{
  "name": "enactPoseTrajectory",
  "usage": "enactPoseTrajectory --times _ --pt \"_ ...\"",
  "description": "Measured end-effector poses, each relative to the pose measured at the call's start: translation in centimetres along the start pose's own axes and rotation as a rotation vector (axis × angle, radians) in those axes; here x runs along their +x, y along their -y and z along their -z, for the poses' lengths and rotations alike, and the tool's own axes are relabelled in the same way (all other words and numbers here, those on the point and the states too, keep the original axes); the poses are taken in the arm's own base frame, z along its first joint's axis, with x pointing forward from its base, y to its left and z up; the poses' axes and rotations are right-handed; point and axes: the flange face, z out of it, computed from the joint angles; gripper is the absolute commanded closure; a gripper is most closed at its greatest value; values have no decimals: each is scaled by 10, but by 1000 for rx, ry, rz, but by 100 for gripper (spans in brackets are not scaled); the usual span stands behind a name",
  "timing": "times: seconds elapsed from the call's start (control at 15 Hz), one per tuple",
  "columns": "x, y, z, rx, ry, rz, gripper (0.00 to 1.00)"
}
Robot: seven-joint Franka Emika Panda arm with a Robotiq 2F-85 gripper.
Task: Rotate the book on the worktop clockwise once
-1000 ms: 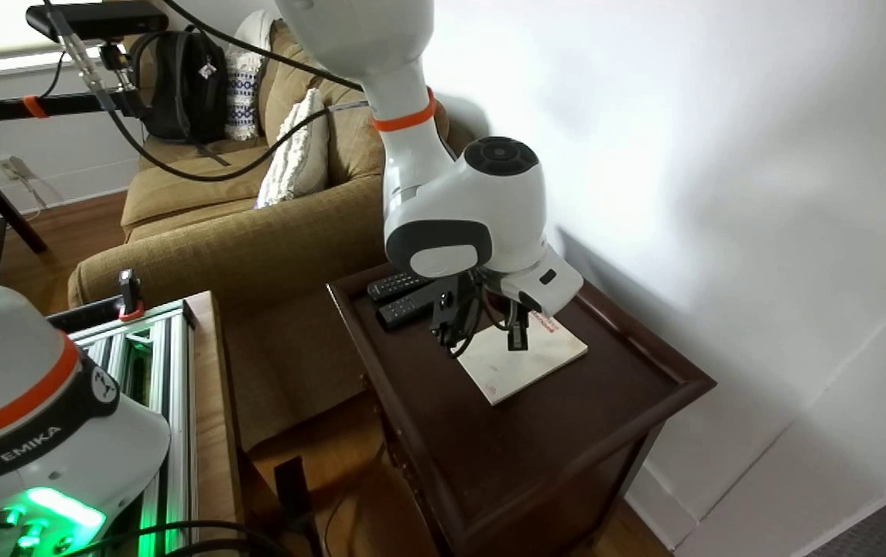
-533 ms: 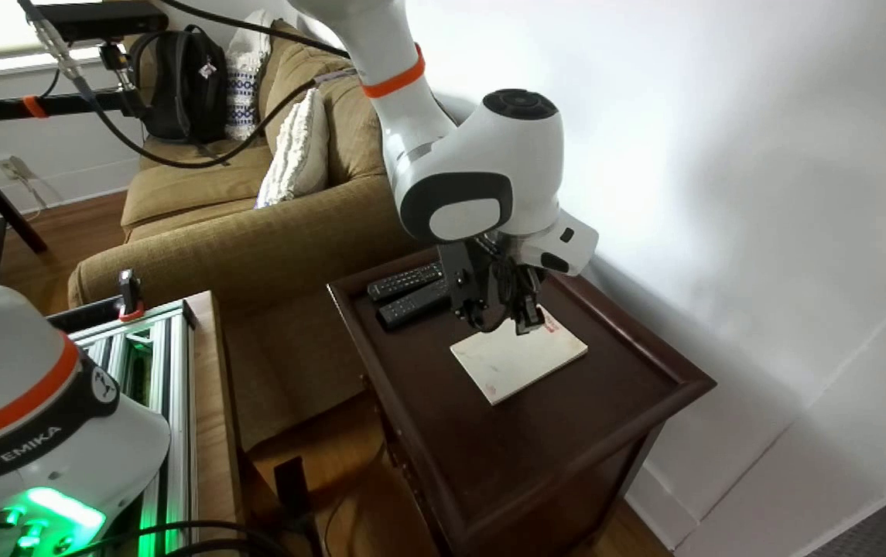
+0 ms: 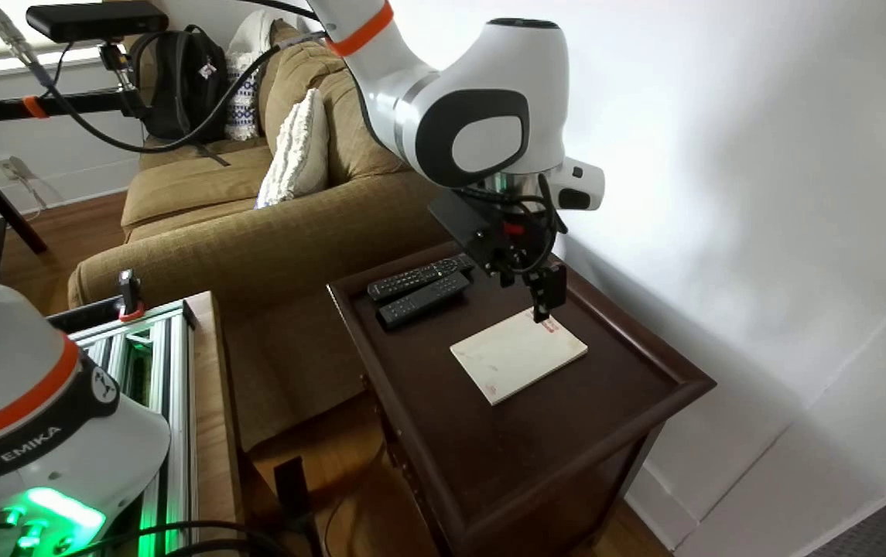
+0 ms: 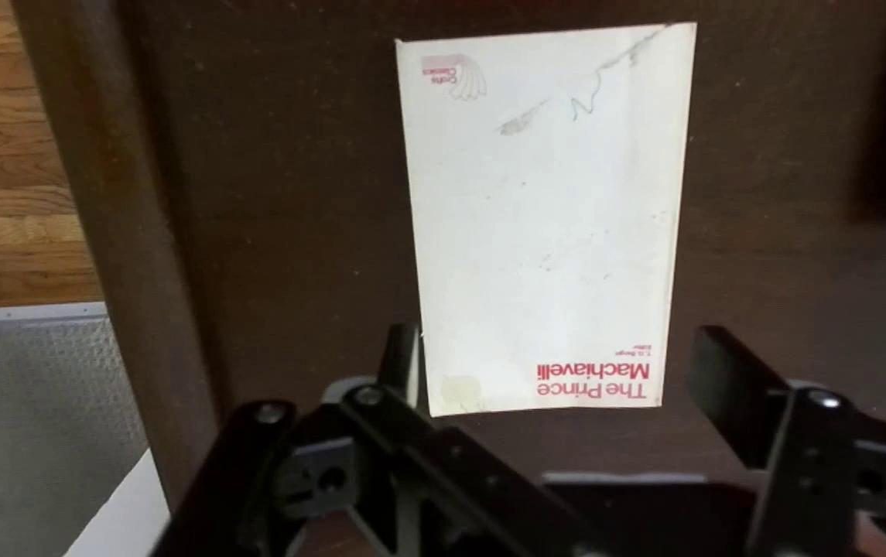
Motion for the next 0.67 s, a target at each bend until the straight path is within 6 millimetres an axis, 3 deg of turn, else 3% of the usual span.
enactPoseTrajectory --times 0.67 --pt "-1 5 56 -73 18 67 0"
